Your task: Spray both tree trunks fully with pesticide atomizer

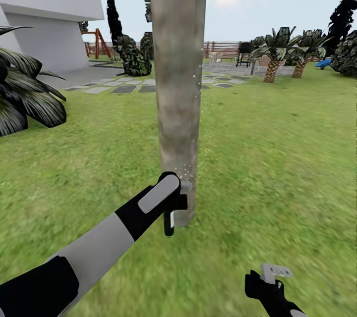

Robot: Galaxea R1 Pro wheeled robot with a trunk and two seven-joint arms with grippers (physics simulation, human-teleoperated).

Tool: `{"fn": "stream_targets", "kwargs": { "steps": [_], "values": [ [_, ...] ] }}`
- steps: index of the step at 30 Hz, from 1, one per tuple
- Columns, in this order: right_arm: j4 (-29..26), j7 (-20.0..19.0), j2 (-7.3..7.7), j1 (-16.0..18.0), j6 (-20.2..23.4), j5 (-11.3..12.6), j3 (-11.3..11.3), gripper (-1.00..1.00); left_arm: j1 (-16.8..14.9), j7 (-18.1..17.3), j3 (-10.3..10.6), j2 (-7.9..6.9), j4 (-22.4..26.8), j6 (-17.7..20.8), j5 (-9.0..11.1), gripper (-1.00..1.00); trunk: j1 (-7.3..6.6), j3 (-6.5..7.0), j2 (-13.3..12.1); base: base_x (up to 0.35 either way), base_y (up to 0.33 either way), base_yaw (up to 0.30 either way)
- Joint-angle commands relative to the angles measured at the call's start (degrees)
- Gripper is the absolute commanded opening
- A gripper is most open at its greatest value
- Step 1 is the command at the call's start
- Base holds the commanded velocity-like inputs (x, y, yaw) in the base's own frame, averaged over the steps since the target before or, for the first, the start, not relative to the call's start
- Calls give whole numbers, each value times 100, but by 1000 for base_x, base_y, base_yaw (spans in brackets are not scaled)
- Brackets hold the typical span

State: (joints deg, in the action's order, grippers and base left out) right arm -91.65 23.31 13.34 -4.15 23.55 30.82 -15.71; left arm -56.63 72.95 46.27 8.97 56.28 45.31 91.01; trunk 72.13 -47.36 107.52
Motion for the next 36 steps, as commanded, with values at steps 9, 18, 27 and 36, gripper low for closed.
{"fn": "stream_targets", "kwargs": {
  "steps": [9, 18, 27, 36],
  "values": [
    [-11, 51, -6, 2, 28, 54, -66, -100, -11, 1469, -6, 17, 873, 64, 125, -100, 0, -4, 2, 0, 6, -8],
    [-11, 58, -10, 2, 36, 54, -90, -100, -1003, 1630, -20, 53, 668, 52, 1122, -100, 0, -4, 2, 0, 0, 0],
    [-11, 59, -15, 2, 36, 48, -91, -100, -2844, 1631, -21, 64, -453, 40, 2178, -100, 0, -4, 2, 0, 0, 0],
    [-11, 59, -15, 2, 61, 48, -99, -100, -4883, 1630, -21, 85, -1643, 48, 3346, -100, 0, -4, 2, 0, 0, 0]
  ]
}}
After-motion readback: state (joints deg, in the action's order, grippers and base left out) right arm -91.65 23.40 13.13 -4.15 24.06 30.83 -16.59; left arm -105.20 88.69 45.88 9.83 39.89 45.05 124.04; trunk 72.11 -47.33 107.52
